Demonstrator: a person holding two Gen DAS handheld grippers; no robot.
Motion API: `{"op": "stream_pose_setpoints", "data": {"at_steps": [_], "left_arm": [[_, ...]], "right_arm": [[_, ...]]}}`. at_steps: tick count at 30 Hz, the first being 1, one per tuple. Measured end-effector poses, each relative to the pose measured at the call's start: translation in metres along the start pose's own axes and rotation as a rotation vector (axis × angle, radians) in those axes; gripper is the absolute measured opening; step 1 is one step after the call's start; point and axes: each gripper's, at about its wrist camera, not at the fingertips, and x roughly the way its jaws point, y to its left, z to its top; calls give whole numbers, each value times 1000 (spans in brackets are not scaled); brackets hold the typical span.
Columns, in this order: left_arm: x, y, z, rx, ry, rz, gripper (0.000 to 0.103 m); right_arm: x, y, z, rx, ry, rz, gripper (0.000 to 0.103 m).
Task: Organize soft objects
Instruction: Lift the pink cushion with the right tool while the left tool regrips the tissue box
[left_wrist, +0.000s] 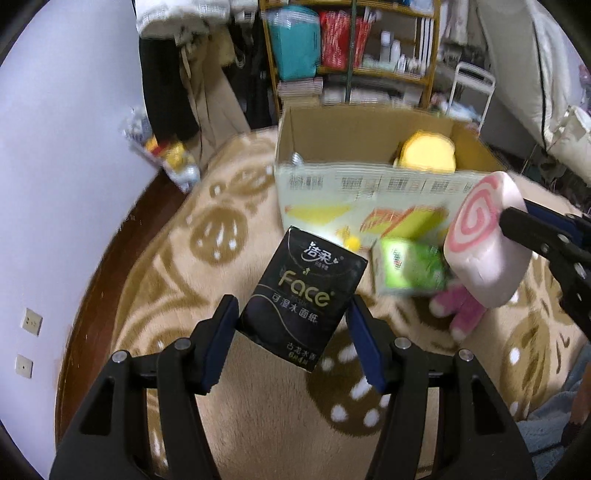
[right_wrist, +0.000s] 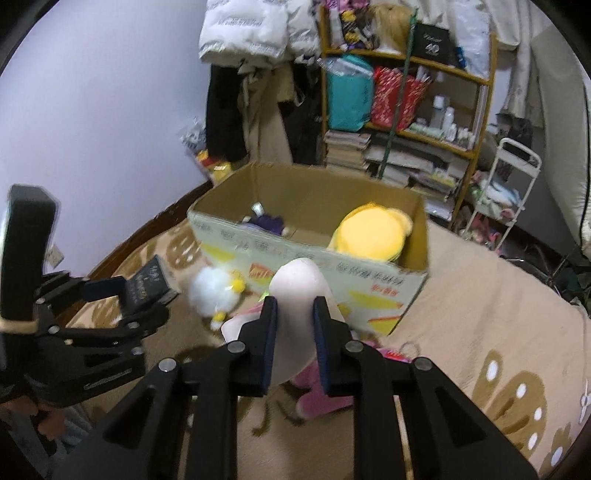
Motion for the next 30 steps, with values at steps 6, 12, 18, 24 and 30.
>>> {"op": "stream_pose_setpoints", "data": {"at_steps": [6,12,18,24,30], "left_arm": [[-18,-4,10,15,-130,-14,53],[-13,-2,18,-9,-133,-85,44],[23,4,7,-72,14,-134,44],[41,-3,-4,-86,96,-166,67],[59,-27,-13,-17,164,-186,83]], "right_arm": [[-22,-13,11,16,-105,-52,20],[-34,-23,21,36,-163,-81,20],[-27,-33,18,75,-132,-73,20],[-25,-35,19,79,-129,-69,20],[-22,-34,19,88,-121,-69,20]]}}
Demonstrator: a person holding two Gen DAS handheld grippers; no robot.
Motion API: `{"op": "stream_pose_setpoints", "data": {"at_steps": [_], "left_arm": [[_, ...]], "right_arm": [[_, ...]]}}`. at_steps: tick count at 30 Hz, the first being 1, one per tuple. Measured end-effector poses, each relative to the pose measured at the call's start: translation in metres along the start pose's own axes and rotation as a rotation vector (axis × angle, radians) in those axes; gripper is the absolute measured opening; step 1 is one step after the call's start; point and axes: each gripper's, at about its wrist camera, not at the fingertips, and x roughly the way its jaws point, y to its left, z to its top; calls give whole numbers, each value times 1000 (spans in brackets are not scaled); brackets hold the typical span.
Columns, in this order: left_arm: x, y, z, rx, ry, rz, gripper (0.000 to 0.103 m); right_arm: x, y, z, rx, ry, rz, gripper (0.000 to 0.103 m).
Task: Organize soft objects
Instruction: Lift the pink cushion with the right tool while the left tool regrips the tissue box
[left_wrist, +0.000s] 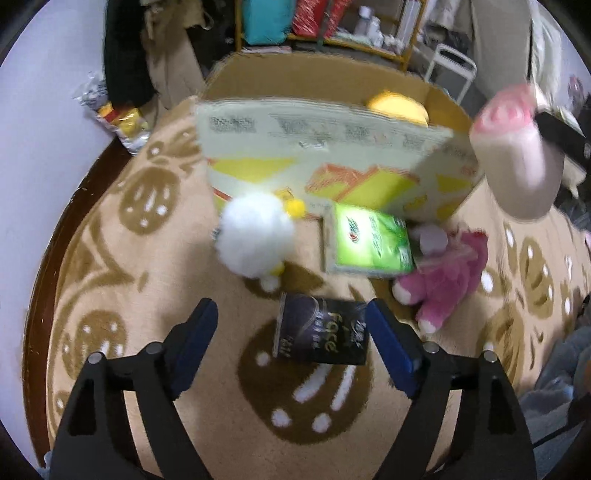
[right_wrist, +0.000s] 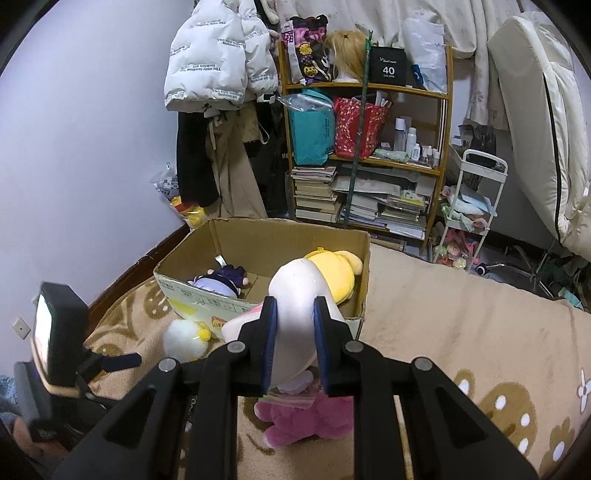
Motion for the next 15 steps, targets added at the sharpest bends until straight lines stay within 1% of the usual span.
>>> {"op": "stream_pose_setpoints", "data": {"at_steps": [3,5,8,12,15], "left_arm": [[11,-14,-5,41,27,-6,91],[17,-22,-7,73,36,14,91],[28,-31,-11,111,74,35,91],[39,-30,-15,98,108,54,91],[41,-25,-15,67,106,54,90]], "right_arm": [[1,0,1,8,1,1,20],[1,-1,1,13,1,1,20],[1,-3,1,19,4,0,20],[2,-7,-1,32,7,1,20],[2,-10,0,39,5,2,20]]}}
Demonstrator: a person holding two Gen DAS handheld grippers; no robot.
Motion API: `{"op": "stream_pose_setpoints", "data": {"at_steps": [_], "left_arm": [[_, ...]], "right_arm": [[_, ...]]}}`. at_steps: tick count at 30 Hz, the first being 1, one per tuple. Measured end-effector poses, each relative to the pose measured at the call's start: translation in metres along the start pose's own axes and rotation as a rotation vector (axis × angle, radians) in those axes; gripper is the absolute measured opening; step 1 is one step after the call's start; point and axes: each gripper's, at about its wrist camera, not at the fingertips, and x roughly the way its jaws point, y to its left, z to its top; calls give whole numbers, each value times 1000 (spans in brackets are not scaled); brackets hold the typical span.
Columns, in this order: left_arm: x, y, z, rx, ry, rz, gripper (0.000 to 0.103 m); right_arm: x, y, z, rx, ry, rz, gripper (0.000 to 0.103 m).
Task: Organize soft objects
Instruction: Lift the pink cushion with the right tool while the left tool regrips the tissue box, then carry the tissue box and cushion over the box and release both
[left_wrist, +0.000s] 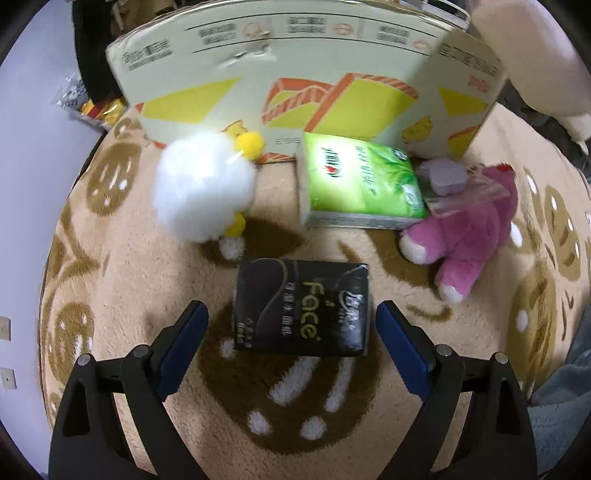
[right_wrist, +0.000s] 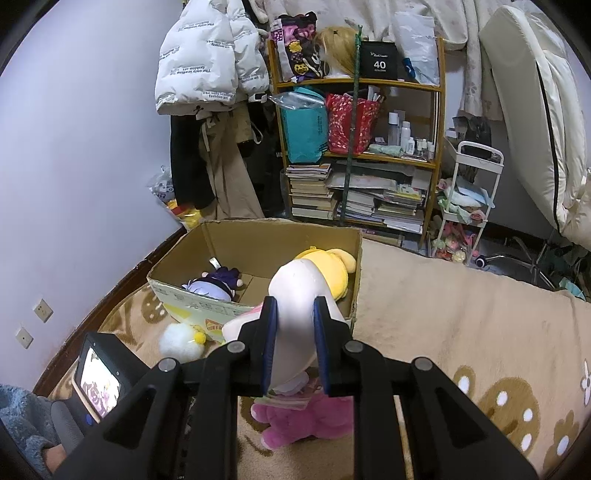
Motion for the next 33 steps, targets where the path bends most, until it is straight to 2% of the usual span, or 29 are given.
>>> {"op": "stream_pose_setpoints", "data": {"at_steps": [2,3,4,7,10,15,19,22,25,33], "left_arm": [[0,5,0,-21,-4,-11,80],[-1,7,0,-31,-3,-23,65],[-2,10,0,-37,0,-28,64],[-9,14,1,-42,-29,-18,63],[-29,17,0,-60,-110,6,63],[-77,20,1,-91,-346,8,63],[-106,25,11,-111,-485,-4,63],[-125,24,20,-98,-580,22,63],[-137,23,33,-58,-627,58,64],[-151,19,69,59,-655,130,64]], "right_arm": [[0,-1,0,3,-4,0,20],[0,-1,0,4,-6,0,20],[0,-2,1,4,-7,0,20],[0,-2,1,5,-13,-2,20],[-1,-3,2,8,-19,-2,20],[-4,-6,7,11,-50,-10,20],[-5,-9,13,18,-70,-5,21],[-5,-10,15,20,-85,1,20],[-2,-8,18,7,-98,4,21],[11,-3,26,-24,-135,16,21]]}}
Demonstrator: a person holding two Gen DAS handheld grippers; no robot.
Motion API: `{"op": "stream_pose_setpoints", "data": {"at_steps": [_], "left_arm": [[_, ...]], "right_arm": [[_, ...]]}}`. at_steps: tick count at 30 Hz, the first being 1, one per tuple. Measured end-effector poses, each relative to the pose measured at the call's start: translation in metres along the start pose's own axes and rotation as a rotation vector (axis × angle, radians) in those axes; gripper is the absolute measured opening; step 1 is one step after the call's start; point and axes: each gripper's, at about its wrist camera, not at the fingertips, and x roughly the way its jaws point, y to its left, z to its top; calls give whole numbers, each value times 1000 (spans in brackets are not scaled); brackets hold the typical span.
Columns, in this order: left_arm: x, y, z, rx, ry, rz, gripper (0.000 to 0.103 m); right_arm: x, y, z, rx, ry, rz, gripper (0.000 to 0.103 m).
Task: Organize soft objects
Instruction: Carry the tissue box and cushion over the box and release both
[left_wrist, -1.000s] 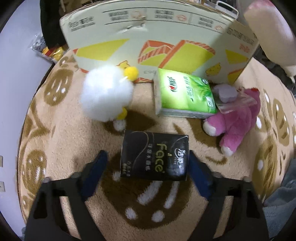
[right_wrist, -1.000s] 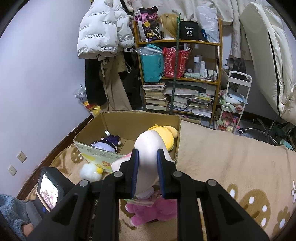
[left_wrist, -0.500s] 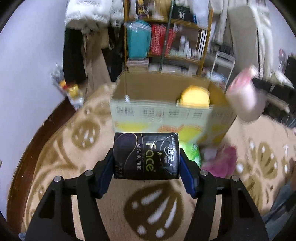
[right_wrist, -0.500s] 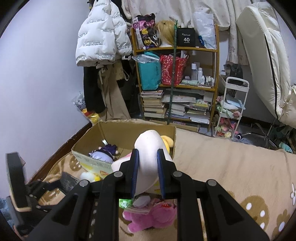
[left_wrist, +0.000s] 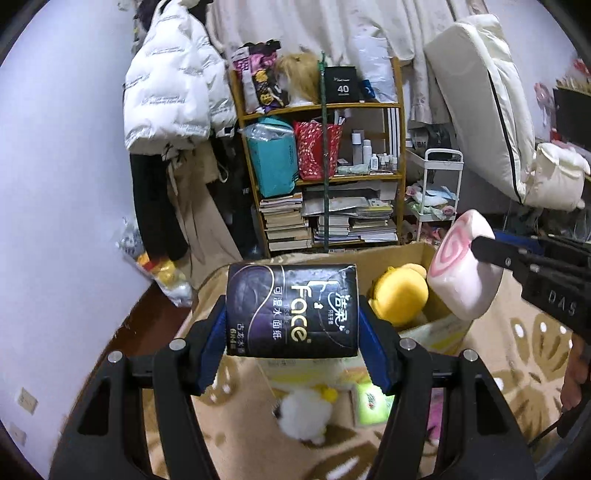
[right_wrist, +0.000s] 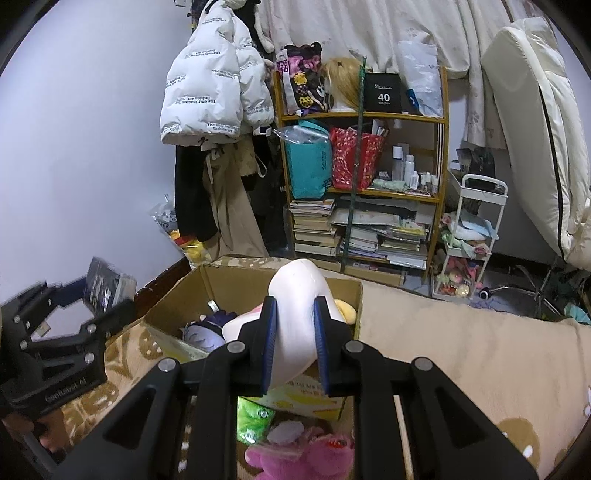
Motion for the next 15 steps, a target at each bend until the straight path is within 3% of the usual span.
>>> {"op": "stream_pose_setpoints", "data": {"at_steps": [4,15], "left_arm": [[16,6,9,-16,26,-9,64],[61,-6,-7,0,101,-38,64]], "right_arm": [[12,-5,1,9,2,4,21],[43,-20,-6,29,30,-8,22]]}}
